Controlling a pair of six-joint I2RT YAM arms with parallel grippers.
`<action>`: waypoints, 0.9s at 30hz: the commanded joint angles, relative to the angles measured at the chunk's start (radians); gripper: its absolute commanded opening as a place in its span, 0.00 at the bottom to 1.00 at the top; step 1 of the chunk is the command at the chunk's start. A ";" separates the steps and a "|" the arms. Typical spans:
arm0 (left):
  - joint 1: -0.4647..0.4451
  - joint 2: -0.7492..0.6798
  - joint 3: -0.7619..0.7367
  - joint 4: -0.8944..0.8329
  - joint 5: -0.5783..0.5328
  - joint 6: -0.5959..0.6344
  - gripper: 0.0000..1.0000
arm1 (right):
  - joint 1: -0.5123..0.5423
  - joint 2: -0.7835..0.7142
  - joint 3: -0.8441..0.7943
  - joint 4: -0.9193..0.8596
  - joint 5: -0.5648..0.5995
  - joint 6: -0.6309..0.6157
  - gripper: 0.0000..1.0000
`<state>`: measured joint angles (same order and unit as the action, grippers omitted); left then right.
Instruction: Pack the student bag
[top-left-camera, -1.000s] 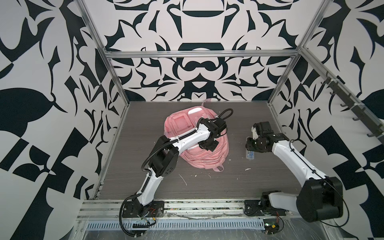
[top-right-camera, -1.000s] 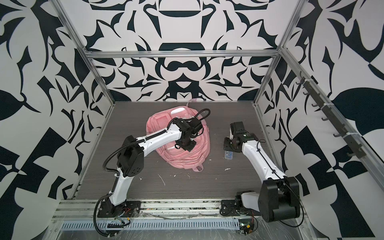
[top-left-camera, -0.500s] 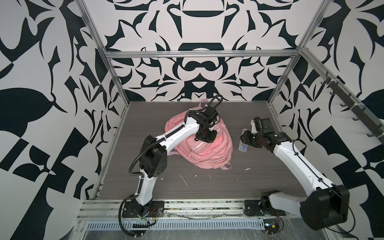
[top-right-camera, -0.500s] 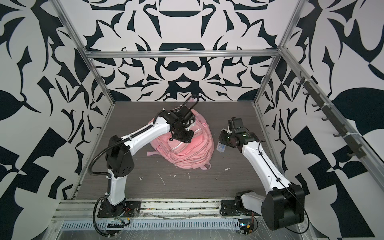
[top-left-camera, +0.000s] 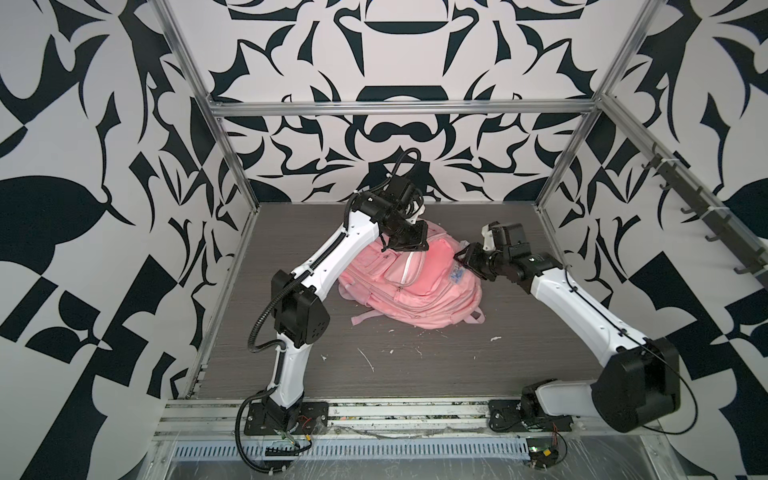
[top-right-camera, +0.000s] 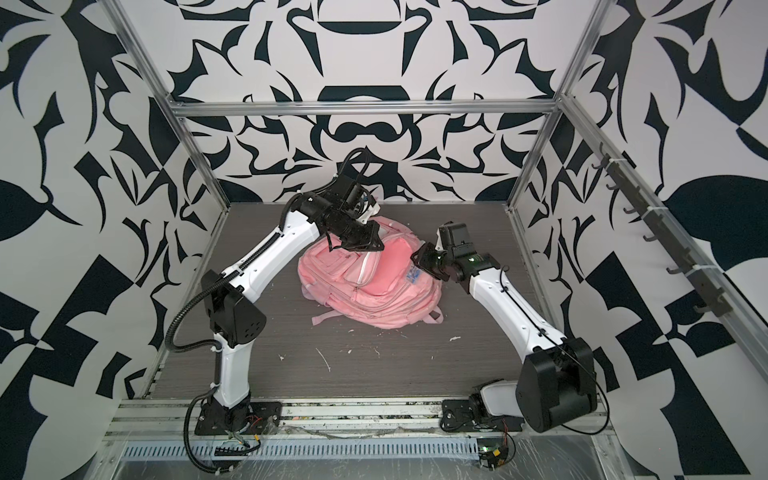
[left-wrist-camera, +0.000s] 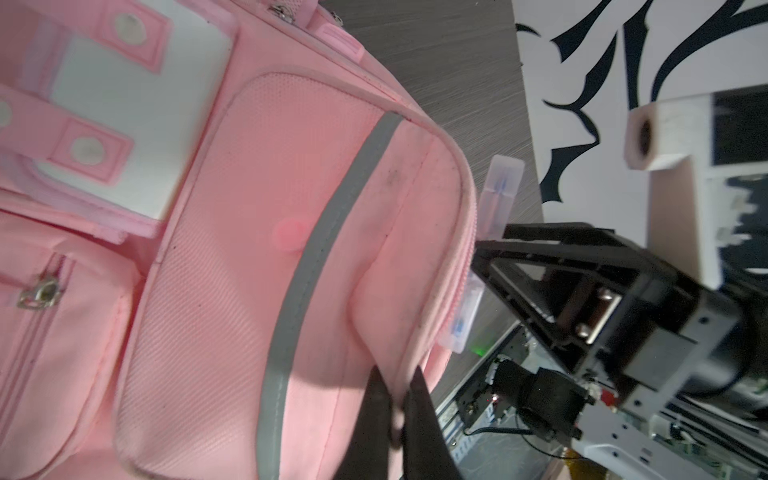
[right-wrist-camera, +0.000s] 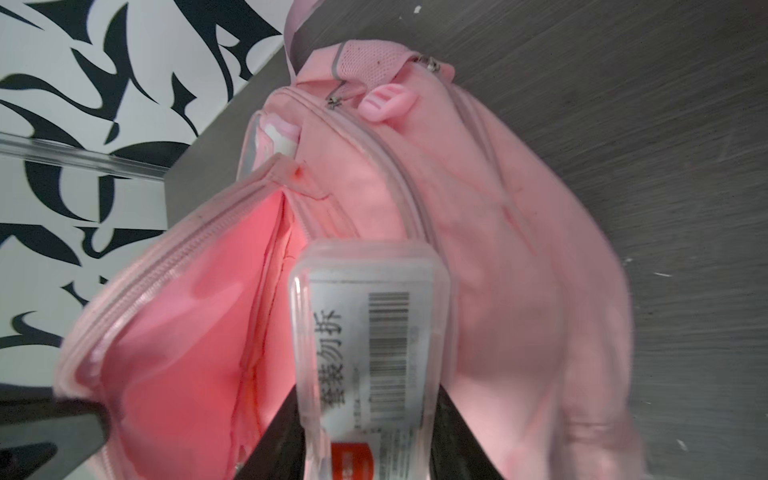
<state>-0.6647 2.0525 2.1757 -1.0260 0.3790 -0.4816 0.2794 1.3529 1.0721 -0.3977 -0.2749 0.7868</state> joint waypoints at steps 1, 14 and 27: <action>0.009 0.011 0.065 0.105 0.140 -0.097 0.00 | 0.007 0.032 0.054 0.127 -0.061 0.075 0.00; 0.012 0.002 -0.005 0.295 0.250 -0.191 0.00 | 0.066 0.205 0.110 0.265 -0.083 0.147 0.00; 0.041 -0.025 -0.094 0.382 0.285 -0.232 0.00 | 0.087 0.337 0.118 0.385 -0.167 0.127 0.19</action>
<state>-0.6334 2.1040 2.0972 -0.7555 0.5846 -0.6998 0.3485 1.7081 1.1790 -0.0910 -0.4084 0.9218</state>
